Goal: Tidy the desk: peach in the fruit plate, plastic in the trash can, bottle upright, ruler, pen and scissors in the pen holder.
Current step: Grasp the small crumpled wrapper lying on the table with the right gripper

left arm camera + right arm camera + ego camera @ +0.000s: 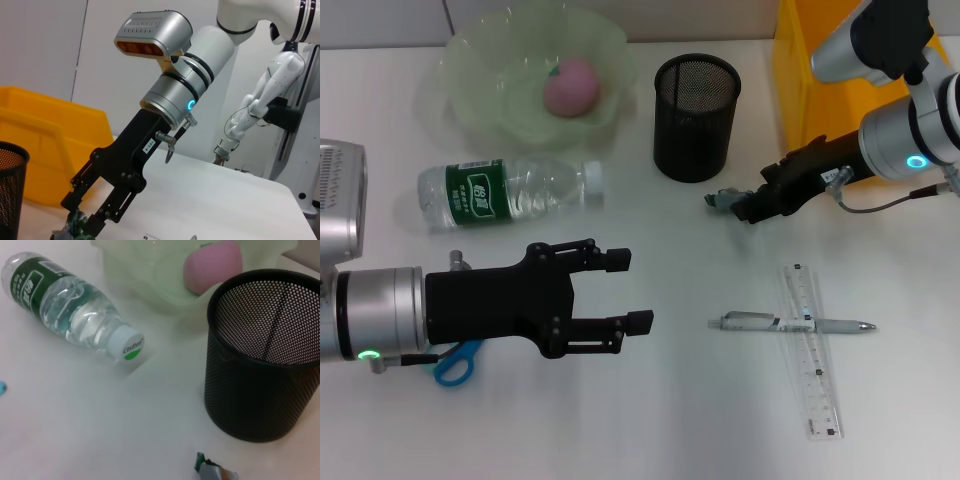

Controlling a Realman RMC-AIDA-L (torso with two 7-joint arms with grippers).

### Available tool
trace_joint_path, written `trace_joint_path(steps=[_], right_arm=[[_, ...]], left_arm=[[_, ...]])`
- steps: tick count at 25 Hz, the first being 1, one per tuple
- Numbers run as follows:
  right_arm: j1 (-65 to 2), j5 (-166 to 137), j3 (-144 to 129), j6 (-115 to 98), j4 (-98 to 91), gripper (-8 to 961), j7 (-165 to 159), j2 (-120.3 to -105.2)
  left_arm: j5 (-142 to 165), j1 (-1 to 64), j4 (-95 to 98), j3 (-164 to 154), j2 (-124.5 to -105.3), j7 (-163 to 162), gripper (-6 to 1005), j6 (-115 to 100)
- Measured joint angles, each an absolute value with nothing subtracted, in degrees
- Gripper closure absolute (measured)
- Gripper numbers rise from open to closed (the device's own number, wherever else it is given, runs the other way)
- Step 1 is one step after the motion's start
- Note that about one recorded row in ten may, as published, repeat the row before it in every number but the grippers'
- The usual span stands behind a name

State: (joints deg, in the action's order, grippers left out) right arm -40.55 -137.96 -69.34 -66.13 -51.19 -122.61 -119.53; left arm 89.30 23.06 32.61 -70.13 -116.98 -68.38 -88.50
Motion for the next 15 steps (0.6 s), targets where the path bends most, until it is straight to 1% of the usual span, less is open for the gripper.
trace_joint_path(steps=[15], right_arm=[[-38.7, -136.3, -71.0, -65.9, -53.1, 240, -122.6, -119.53]], left_arm=[[89.3, 23.0, 32.6, -70.3, -117.06, -68.3, 214, -88.4]])
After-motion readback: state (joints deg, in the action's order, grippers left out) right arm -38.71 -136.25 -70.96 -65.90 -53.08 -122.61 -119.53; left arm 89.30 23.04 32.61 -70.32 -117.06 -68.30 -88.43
